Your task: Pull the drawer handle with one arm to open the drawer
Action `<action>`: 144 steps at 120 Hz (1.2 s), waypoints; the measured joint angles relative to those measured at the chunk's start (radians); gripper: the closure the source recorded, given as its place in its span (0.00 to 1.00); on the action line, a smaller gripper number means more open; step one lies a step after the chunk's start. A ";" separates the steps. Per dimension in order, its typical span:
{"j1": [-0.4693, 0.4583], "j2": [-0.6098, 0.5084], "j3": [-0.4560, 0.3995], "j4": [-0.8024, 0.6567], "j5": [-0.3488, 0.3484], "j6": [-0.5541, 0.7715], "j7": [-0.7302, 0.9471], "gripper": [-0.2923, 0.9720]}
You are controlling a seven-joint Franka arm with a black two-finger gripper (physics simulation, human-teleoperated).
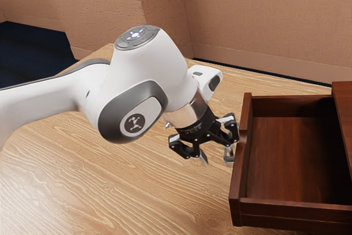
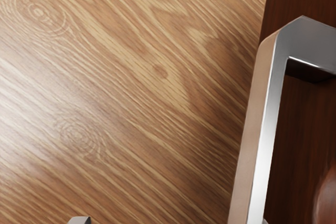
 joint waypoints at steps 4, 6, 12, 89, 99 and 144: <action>0.000 0.001 0.000 0.000 0.000 0.000 0.000 0.50; 0.000 0.001 0.000 0.001 -0.001 0.001 0.000 0.50; 0.000 0.004 0.000 0.002 -0.001 0.001 0.000 0.50; 0.003 -0.003 0.000 -0.015 -0.002 0.031 0.004 0.49; 0.003 -0.003 0.000 -0.015 -0.004 0.036 0.005 0.47; -0.004 -0.028 -0.001 -0.006 0.002 0.056 0.012 0.42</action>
